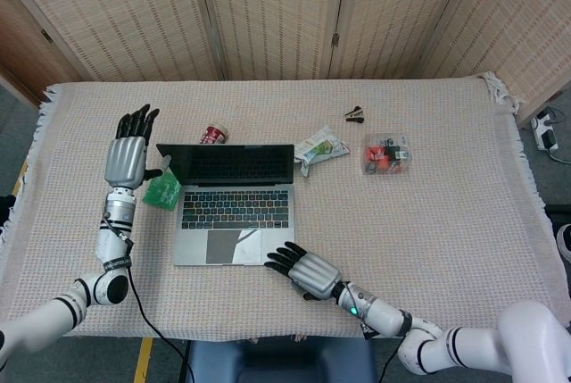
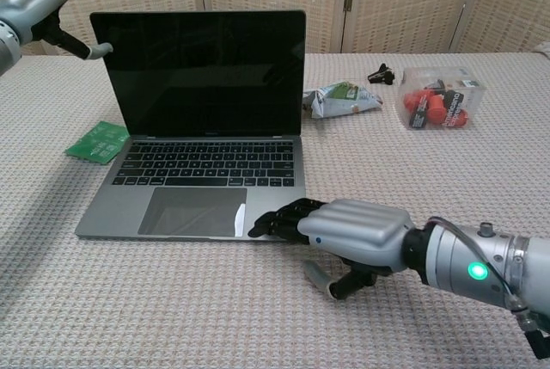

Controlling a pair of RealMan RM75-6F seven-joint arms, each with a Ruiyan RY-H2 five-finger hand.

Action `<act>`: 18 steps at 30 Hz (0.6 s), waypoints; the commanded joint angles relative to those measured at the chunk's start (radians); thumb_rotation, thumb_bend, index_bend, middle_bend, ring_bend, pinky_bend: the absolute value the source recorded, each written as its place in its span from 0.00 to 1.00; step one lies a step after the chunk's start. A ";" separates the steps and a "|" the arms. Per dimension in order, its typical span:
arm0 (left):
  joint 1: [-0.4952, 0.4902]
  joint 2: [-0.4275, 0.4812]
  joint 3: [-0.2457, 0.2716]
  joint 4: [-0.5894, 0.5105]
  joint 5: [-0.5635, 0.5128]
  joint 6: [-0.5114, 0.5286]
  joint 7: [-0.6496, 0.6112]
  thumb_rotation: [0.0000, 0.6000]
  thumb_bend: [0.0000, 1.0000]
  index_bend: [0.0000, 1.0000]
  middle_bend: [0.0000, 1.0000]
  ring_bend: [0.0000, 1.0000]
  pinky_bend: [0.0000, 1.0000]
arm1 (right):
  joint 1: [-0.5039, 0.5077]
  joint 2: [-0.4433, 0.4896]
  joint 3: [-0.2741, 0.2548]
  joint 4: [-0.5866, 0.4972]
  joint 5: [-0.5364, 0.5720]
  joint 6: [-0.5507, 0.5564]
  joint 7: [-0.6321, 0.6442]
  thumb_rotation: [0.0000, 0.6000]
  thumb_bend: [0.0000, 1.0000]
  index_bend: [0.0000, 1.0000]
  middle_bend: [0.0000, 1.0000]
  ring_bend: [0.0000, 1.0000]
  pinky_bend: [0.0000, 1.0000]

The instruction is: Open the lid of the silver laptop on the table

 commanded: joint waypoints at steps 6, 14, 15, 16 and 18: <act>-0.033 -0.006 -0.006 0.018 -0.036 -0.028 0.032 1.00 0.38 0.00 0.03 0.00 0.00 | 0.002 -0.002 0.000 0.005 0.004 0.002 -0.001 1.00 0.78 0.00 0.10 0.07 0.00; -0.055 0.002 -0.017 0.032 -0.084 -0.061 0.058 1.00 0.38 0.00 0.03 0.00 0.00 | 0.004 -0.008 -0.001 0.010 0.007 0.005 -0.005 1.00 0.78 0.00 0.10 0.07 0.00; -0.054 0.007 -0.015 0.027 -0.083 -0.059 0.057 1.00 0.38 0.00 0.03 0.00 0.00 | 0.003 -0.008 -0.002 0.010 0.006 0.007 -0.006 1.00 0.78 0.00 0.10 0.07 0.00; -0.049 0.014 -0.013 0.016 -0.081 -0.055 0.051 1.00 0.38 0.00 0.03 0.00 0.00 | 0.002 -0.007 -0.002 0.009 0.005 0.010 -0.006 1.00 0.78 0.00 0.10 0.07 0.00; -0.036 0.031 -0.003 -0.012 -0.068 -0.041 0.039 1.00 0.38 0.00 0.03 0.00 0.00 | -0.001 -0.003 -0.003 0.006 0.001 0.021 -0.007 1.00 0.78 0.00 0.11 0.07 0.00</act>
